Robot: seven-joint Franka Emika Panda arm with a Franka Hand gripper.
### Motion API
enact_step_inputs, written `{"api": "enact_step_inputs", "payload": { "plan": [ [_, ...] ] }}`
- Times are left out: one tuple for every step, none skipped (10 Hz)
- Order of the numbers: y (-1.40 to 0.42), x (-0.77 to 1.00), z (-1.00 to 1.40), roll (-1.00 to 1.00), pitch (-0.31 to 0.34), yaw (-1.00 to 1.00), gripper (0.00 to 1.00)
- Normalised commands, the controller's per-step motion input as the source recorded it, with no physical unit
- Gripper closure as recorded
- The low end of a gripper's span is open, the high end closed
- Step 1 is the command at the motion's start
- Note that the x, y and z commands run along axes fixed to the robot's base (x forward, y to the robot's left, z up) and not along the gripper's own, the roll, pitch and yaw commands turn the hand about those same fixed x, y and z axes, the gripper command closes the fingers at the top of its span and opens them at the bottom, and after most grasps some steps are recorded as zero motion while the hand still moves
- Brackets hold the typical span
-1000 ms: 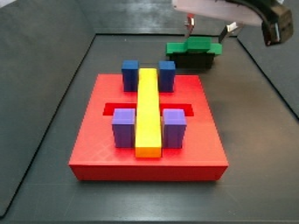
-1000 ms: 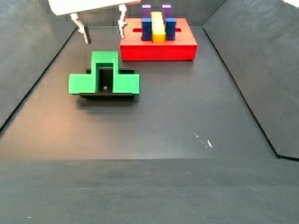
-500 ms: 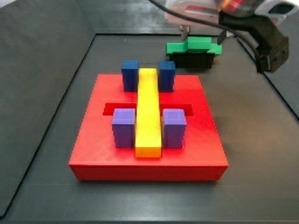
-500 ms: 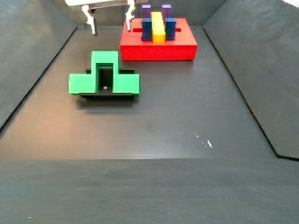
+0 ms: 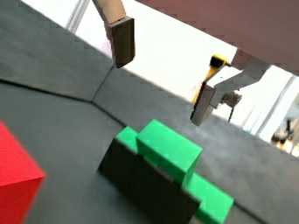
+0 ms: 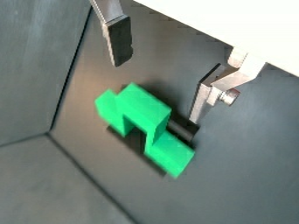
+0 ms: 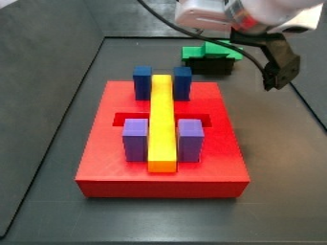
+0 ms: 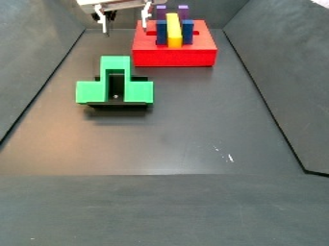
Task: Pick up the green object. Move up. Place the green object on the fixture. Regrasp the green object. Move to above the board. Insert the green object.
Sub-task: Regrasp the green object.
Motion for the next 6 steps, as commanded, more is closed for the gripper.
{"api": "enact_step_inputs", "payload": {
  "plan": [
    [0.25, 0.35, -0.05, 0.06, 0.1, 0.28, 0.0],
    [0.21, 0.44, -0.04, 0.02, 0.154, 0.3, 0.0],
    [0.19, 0.53, -0.1, 0.0, 0.229, 0.28, 0.0],
    [0.21, 0.58, -0.1, 0.0, 0.266, 0.27, 0.0],
    [0.11, 0.24, 0.0, 0.15, 0.134, 0.27, 0.0],
    [0.0, 0.0, 0.0, 0.0, -0.023, 0.0, 0.0]
  ]
}}
